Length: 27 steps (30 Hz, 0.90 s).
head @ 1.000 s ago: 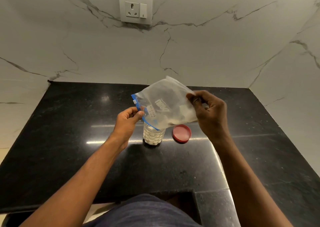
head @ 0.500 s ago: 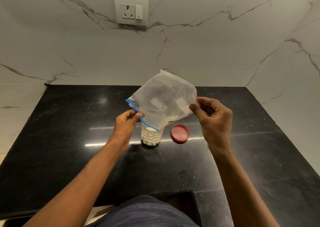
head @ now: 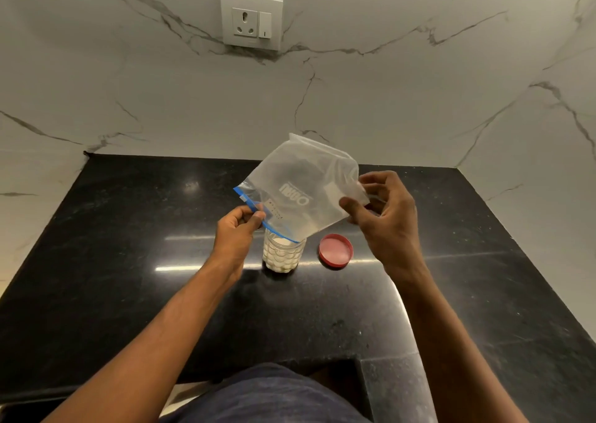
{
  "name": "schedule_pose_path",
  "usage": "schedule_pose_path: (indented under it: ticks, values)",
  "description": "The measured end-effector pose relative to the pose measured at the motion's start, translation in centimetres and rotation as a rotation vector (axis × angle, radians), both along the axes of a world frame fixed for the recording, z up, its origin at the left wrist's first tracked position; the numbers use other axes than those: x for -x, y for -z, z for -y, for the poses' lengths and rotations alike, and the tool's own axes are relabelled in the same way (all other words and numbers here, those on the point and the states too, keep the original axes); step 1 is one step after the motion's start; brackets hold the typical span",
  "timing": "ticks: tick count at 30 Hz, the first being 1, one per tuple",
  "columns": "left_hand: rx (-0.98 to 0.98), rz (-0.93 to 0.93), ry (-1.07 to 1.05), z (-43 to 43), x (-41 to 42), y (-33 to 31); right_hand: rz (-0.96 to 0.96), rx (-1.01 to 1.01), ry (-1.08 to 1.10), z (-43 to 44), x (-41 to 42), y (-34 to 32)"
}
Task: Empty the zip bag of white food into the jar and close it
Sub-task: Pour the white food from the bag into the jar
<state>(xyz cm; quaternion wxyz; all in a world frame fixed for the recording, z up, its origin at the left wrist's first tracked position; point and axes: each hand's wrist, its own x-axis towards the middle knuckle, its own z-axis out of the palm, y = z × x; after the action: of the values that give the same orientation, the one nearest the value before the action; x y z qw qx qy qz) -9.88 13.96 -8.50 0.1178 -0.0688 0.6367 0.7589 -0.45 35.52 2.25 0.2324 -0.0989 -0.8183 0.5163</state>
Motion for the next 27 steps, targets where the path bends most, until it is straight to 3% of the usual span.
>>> schedule_pose_path:
  ticks: [6,12,21,27]
  values:
    - [0.005,0.005,-0.02,0.5,0.2,0.2,0.128,0.004,-0.283,-0.2,-0.1,0.6]
    - [0.01,0.007,-0.034,0.4,0.3,0.0,-0.09,-0.097,-0.03,0.4,0.1,1.2]
    - [-0.005,0.018,-0.039,0.5,0.3,0.1,-0.047,0.317,-0.139,0.5,0.4,1.5]
    - [-0.003,0.024,-0.046,0.6,0.5,0.1,-0.018,0.317,-0.14,0.4,0.7,1.8]
